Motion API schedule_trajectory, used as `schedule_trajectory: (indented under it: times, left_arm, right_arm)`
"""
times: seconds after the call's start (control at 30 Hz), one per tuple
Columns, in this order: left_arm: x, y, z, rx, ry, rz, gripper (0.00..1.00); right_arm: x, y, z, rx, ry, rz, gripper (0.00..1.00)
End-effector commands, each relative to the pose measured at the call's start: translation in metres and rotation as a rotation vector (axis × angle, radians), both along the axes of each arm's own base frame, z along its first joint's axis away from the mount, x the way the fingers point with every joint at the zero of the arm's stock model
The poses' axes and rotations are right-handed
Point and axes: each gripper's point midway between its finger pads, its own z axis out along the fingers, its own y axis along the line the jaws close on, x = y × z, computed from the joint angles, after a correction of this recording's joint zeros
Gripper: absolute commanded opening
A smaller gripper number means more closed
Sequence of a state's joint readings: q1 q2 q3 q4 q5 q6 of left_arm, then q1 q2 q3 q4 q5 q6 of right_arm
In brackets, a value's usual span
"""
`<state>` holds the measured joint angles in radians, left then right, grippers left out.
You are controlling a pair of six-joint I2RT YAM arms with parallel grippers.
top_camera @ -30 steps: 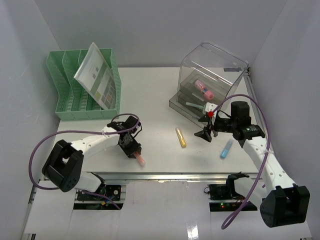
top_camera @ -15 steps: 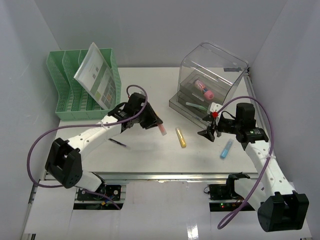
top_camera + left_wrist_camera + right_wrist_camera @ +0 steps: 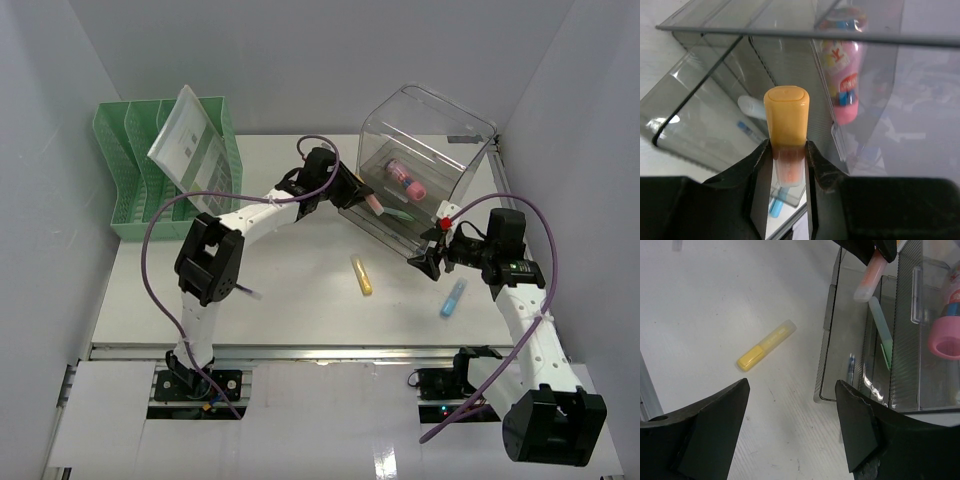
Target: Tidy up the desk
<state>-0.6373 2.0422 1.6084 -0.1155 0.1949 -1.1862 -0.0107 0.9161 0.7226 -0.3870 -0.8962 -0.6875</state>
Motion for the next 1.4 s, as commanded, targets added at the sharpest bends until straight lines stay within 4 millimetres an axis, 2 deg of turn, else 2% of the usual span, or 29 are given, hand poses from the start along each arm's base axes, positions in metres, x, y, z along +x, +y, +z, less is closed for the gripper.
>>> schedule_trajectory:
  times: [0.0,0.03,0.1,0.17,0.23,0.3,0.33,0.37,0.43,0.57,0.67,0.73,0.87,0.93,1.07,1.23,1.37]
  left_arm:
    - [0.011,-0.022,0.034,-0.121,-0.020,-0.014,0.45]
    - [0.012,-0.024,0.035,-0.126,-0.024,-0.025,0.51]
    - [0.010,-0.026,0.040,-0.137,-0.047,-0.048,0.57]
    - [0.008,-0.028,0.054,-0.166,-0.107,-0.071,0.65]
    - [0.001,-0.022,0.067,-0.163,-0.170,-0.092,0.80]
    - [-0.006,-0.017,0.085,-0.166,-0.252,-0.121,0.87]
    - [-0.011,-0.014,0.093,-0.154,-0.297,-0.139,0.92]
    - [-0.017,-0.011,0.097,-0.145,-0.328,-0.168,0.93]
    - [-0.031,-0.004,0.118,-0.124,-0.430,-0.234,0.94]
    - [-0.064,0.031,0.135,-0.025,-0.620,-0.344,0.94]
    - [-0.092,0.065,0.128,0.070,-0.730,-0.425,0.95]
    - [-0.112,0.094,0.112,0.196,-0.793,-0.456,0.96]
    - [-0.134,0.142,0.084,0.394,-0.871,-0.441,0.98]
    - [-0.141,0.158,0.076,0.452,-0.900,-0.418,0.98]
    - [-0.146,0.181,0.057,0.543,-0.911,-0.371,0.98]
    - [-0.146,0.192,0.052,0.599,-0.907,-0.349,0.98]
    - [-0.143,0.203,0.049,0.658,-0.897,-0.317,0.98]
  right_arm:
    - [0.001,-0.002,0.004,0.026,-0.012,0.005,0.76]
    - [0.001,-0.002,0.004,0.028,-0.010,0.004,0.76]
    - [0.001,-0.003,0.003,0.029,-0.007,0.005,0.76]
    - [-0.001,-0.004,-0.002,0.014,-0.012,0.022,0.76]
    - [-0.014,0.001,-0.010,0.008,0.007,0.099,0.78]
    - [-0.037,0.006,-0.022,0.000,0.039,0.198,0.81]
    - [-0.040,0.008,-0.023,-0.032,-0.040,0.269,0.84]
    - [-0.056,0.006,-0.032,-0.091,-0.087,0.356,0.86]
    - [-0.074,-0.002,-0.045,-0.187,-0.064,0.416,0.89]
    - [-0.084,-0.034,-0.066,-0.495,-0.183,0.604,0.95]
    - [-0.091,-0.057,-0.086,-0.677,-0.234,0.786,0.98]
    - [-0.088,-0.072,-0.096,-0.775,-0.233,0.859,0.98]
    - [-0.077,-0.104,-0.113,-0.944,-0.160,0.911,0.97]
    - [-0.068,-0.119,-0.122,-1.032,-0.146,0.910,0.97]
    - [-0.056,-0.130,-0.133,-1.116,-0.165,0.915,0.96]
    - [-0.031,-0.126,-0.142,-1.097,-0.180,0.873,0.93]
    - [-0.020,-0.122,-0.148,-1.068,-0.176,0.856,0.89]
